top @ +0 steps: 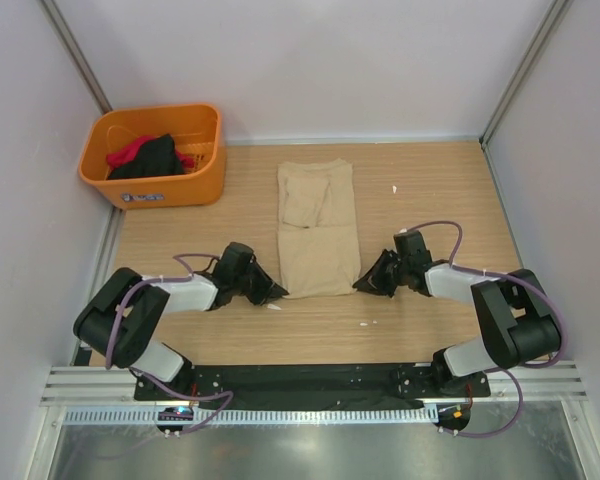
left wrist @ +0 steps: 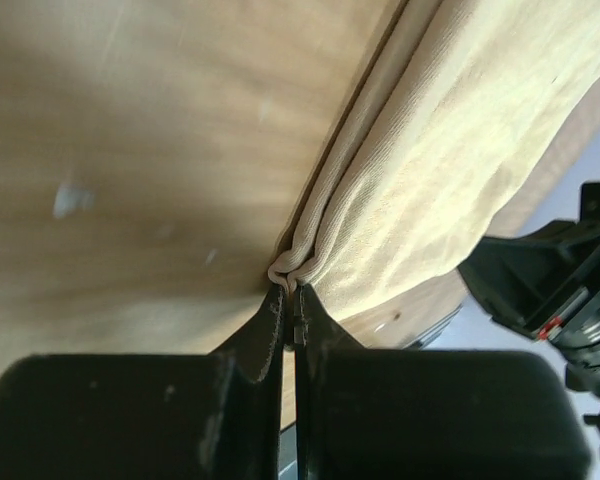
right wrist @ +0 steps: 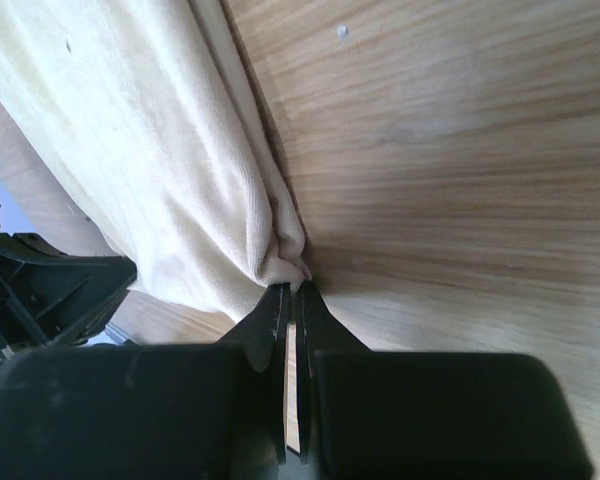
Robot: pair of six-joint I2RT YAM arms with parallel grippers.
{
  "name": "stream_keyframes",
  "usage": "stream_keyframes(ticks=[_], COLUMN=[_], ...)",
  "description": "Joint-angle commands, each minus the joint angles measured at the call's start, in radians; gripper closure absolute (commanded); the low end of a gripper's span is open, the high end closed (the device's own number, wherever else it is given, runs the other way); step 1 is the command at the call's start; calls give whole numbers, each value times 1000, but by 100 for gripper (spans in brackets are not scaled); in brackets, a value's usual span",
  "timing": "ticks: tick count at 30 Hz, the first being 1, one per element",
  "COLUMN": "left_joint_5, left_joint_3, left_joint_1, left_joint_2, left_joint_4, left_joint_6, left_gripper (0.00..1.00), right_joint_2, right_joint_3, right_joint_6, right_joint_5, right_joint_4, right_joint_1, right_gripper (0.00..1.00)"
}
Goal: Fold and stack the t-shirts
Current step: Fold the tshirt
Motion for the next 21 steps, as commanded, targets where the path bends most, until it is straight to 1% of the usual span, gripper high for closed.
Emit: stream_keyframes(ticks=[1, 8, 12, 15, 21], left_joint_5=[-32, 4, 26, 41, 52], left_joint_3=[-67, -200, -202, -205, -207], left_joint_1=[-28, -29, -31, -31, -34], left_joint_2=[-66, -200, -231, -240, -270], left_joint_4=[-99, -108, -117, -134, -151], left_joint_6=[36, 45, 69, 69, 69], left_gripper=[100, 100, 100, 100, 100], right_joint_2=[-19, -85, -150, -179, -200], right_joint_3=[7, -76, -105, -140, -148], right_joint_6=[-49, -52, -70, -58, -61], right_joint_5=[-26, -32, -17, -35, -46], right_joint_4=[-83, -94, -146, -136, -143], right_joint_1=[1, 12, 17, 26, 50], right_gripper=[99, 99, 99, 99, 99])
